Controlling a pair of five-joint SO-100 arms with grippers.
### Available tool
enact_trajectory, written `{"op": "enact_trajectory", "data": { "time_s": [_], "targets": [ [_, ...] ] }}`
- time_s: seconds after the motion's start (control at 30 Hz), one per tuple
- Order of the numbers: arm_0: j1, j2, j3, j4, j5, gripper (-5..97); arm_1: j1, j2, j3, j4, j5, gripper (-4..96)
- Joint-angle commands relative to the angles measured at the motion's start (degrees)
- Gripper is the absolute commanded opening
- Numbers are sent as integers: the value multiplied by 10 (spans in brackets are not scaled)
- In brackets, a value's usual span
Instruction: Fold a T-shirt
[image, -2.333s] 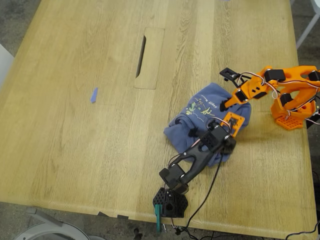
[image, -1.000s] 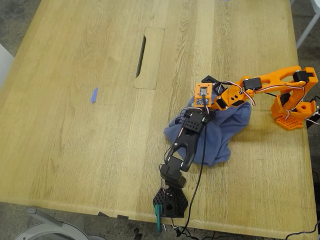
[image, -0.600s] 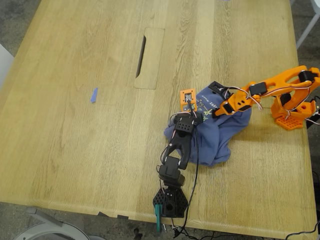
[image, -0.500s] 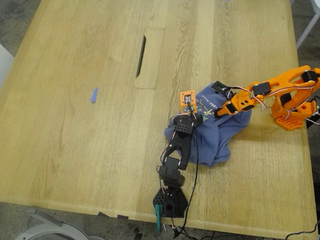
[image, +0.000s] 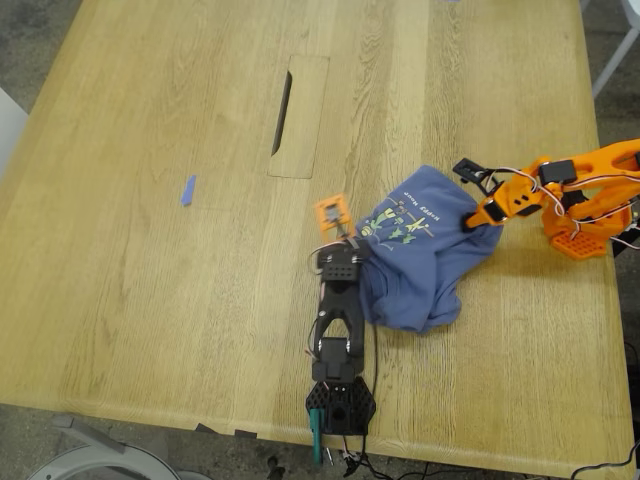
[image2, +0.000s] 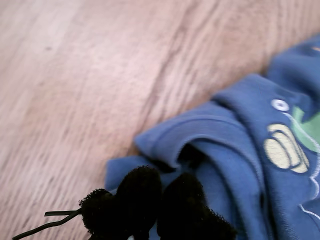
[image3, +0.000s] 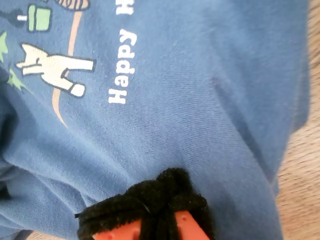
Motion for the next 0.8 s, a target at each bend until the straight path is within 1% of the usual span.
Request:
{"op": "enact_trajectory", "data": {
  "time_s": [0.0, 0.23, 0.43, 0.6, 0.77],
  "targets": [
    [7, 65, -22, 17, -5, 65, 12, 3, -40, 13, -8, 0],
    [64, 76, -105, 77, -2, 65, 17, -84, -177, 35, -12, 0],
    [127, 17, -222, 106, 1, 65, 28, -200, -294, 19, -22, 0],
    [180, -49, -283, 94, 1, 65, 30, -316, -388, -30, -27, 0],
    [199, -92, -263, 40, -6, 65, 22, -418, -455, -84, -27, 0]
  ]
}}
